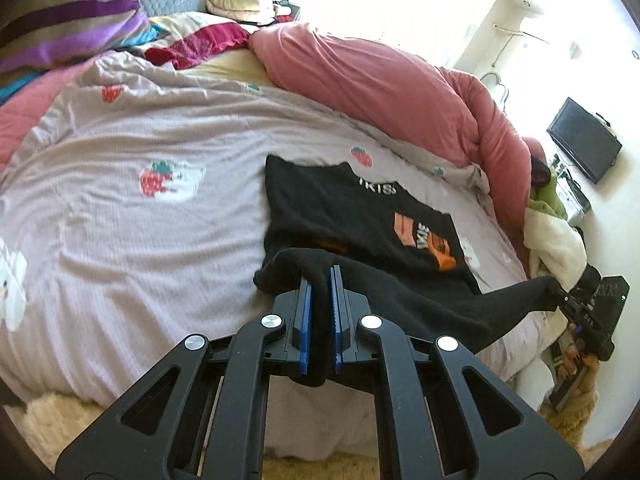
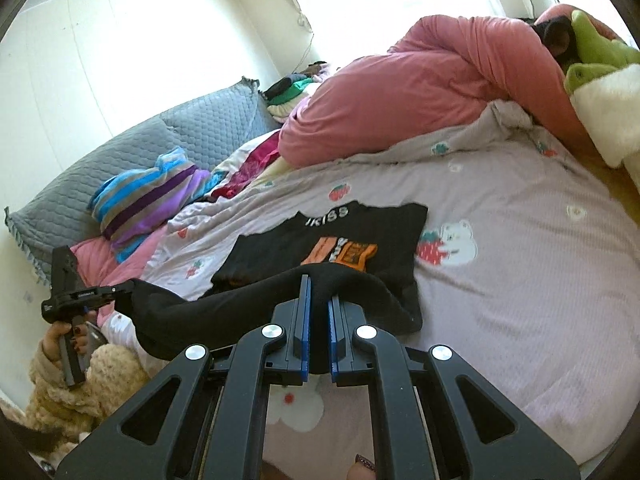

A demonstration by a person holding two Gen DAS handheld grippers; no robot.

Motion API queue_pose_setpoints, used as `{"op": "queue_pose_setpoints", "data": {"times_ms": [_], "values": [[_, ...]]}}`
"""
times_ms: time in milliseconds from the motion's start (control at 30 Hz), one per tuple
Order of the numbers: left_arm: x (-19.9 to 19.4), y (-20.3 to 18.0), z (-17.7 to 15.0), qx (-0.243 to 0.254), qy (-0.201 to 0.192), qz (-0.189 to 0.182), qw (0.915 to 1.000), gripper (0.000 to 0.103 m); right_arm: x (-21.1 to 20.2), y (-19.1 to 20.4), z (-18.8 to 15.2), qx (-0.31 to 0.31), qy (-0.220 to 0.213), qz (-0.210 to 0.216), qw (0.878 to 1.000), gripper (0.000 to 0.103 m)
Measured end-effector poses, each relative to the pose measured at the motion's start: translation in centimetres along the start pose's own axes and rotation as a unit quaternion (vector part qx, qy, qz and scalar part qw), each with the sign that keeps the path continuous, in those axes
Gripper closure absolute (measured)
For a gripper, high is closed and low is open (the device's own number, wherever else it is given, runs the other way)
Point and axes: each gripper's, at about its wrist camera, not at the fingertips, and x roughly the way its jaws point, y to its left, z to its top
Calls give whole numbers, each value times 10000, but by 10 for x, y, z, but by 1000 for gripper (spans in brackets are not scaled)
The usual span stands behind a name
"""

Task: Fold small clothes
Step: 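Lift the held hem and fold it toward the collar with both tools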

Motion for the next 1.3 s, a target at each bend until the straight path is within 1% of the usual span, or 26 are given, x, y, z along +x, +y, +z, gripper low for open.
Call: {"op": "queue_pose_setpoints", "data": {"times_ms": [200, 333, 633, 967, 1300], "values": [[10, -3, 18, -69, -112, 11, 9999, 100, 11, 2, 13, -42, -141, -297, 9995, 97], [19, 2, 29, -263, -107, -125, 9995, 100, 18, -4, 22, 86, -197, -351, 9992, 97], [40, 6, 60, -425, -180, -114, 9989, 100, 34, -10, 46, 153, -299, -388, 9987, 97], [61, 16, 82, -601, -214, -86, 9979, 100, 54, -9, 68, 34, -395, -553, 9977, 97], [93, 26, 93, -641, -129, 58, 9978, 100, 91, -21, 79, 196, -256, -804, 9962, 97]]}}
